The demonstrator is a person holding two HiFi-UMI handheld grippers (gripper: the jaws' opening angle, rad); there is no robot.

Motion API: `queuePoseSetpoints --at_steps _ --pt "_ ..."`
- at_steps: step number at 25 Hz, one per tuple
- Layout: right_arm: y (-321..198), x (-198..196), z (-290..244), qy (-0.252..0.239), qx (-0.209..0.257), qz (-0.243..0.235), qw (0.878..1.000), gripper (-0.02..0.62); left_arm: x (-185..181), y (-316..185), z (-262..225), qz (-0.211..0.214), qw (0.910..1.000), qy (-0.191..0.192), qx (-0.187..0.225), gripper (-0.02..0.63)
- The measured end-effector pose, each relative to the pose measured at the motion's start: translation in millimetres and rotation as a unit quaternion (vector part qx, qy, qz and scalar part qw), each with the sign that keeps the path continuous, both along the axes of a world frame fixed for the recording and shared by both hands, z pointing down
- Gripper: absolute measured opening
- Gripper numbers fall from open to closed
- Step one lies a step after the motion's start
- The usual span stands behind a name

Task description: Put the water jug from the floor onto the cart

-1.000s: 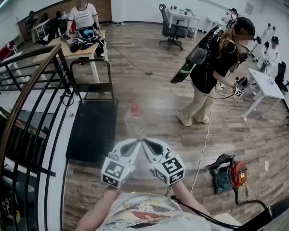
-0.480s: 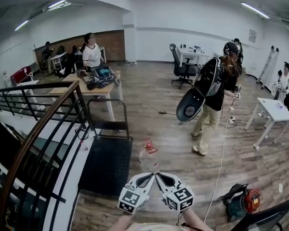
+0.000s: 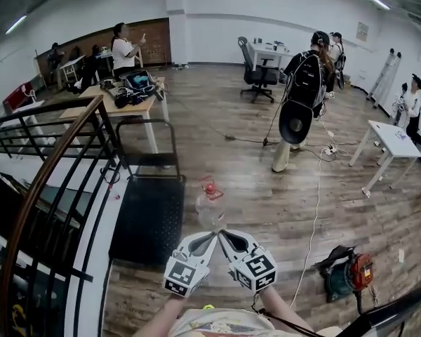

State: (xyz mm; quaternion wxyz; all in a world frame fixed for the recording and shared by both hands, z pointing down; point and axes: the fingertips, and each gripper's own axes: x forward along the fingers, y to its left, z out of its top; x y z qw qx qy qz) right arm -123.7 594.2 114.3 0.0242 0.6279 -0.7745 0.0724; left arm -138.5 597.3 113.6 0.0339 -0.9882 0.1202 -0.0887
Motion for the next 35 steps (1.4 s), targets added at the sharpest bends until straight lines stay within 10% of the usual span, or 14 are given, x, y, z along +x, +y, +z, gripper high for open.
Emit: queuePoseSetpoints --at_steps 20,35 --pt "-12.7 -5.3 24.3 -0.014 -0.031 -0.002 0.999 0.020 -3.7 -14.3 21.2 0.001 0.9998 -0.015 -0.013 0.014" --pt "-78.0 73.8 47.5 -0.036 -0.043 -0.037 0.998 0.021 74.4 -78.2 43.0 -0.037 0.9982 -0.043 -0.019 0.014"
